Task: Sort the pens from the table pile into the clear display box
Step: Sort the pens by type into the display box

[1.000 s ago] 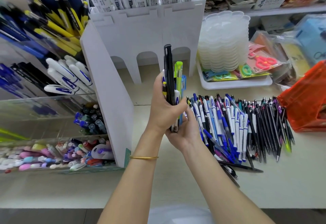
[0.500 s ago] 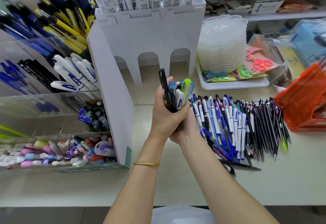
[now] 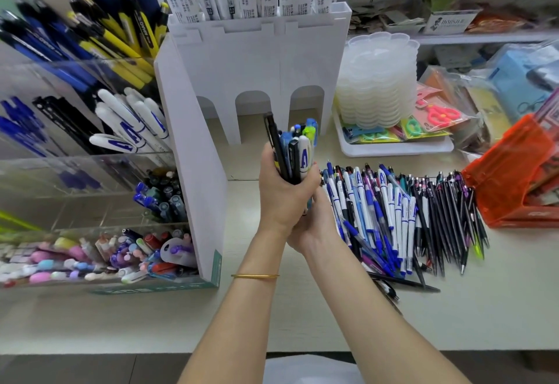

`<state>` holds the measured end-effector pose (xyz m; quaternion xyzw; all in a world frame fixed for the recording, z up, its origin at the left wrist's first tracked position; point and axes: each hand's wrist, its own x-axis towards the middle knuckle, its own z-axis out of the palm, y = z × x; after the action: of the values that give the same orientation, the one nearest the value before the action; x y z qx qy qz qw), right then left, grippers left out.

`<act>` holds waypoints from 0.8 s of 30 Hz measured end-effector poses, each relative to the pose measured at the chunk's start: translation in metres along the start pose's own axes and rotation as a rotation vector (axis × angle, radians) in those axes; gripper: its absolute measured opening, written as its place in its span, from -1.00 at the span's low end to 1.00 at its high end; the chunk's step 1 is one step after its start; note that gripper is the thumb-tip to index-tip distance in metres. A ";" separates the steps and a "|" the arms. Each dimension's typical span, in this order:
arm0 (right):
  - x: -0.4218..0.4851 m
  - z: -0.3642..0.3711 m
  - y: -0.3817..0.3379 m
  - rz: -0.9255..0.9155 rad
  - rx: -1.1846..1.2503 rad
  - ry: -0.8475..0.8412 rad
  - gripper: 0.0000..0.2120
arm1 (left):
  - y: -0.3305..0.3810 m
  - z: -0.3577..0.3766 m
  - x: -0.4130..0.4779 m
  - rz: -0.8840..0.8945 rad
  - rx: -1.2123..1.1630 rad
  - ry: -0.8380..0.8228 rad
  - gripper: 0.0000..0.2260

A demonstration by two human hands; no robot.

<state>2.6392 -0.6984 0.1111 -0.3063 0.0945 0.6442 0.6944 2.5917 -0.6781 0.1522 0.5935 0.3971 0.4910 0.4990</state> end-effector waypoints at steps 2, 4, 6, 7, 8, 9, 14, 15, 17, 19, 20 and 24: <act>-0.004 0.002 -0.004 0.059 0.069 -0.030 -0.63 | 0.004 -0.001 0.002 0.019 0.002 -0.015 -0.59; -0.006 0.005 -0.008 0.046 0.108 -0.091 -0.65 | 0.005 -0.001 0.001 0.023 0.001 -0.029 -0.57; -0.008 0.010 -0.010 0.016 0.102 -0.114 -0.65 | 0.003 -0.001 0.000 -0.005 -0.017 -0.022 -0.56; -0.008 0.011 -0.009 -0.003 0.089 -0.129 -0.67 | 0.001 -0.002 -0.001 -0.013 -0.024 -0.028 -0.56; -0.007 0.013 -0.008 -0.029 0.073 -0.152 -0.69 | -0.001 -0.002 -0.001 -0.015 -0.023 -0.044 -0.57; -0.007 0.015 -0.006 -0.051 0.061 -0.184 -0.73 | -0.002 -0.003 -0.002 -0.015 -0.014 -0.062 -0.57; -0.008 0.024 0.003 -0.150 0.077 -0.295 -0.33 | -0.004 -0.005 -0.005 -0.049 -0.011 -0.062 -0.53; -0.011 0.025 0.004 -0.153 0.059 -0.318 -0.48 | -0.003 -0.006 -0.005 -0.050 -0.006 -0.060 -0.55; -0.018 0.028 0.004 -0.138 0.048 -0.300 -0.81 | -0.001 -0.008 -0.004 -0.049 0.009 -0.063 -0.59; -0.018 0.026 0.007 -0.087 0.022 -0.213 -0.75 | 0.001 -0.011 -0.004 -0.070 0.018 -0.044 -0.66; -0.017 0.023 0.008 -0.056 0.011 -0.169 -0.72 | 0.001 -0.012 -0.004 -0.085 0.022 -0.034 -0.67; -0.019 0.015 0.008 0.082 -0.170 -0.038 -0.69 | 0.001 -0.020 -0.005 -0.150 -0.013 -0.016 -0.68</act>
<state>2.6246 -0.7063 0.1308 -0.3478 0.0389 0.6836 0.6405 2.5707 -0.6793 0.1528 0.5628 0.4334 0.4500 0.5412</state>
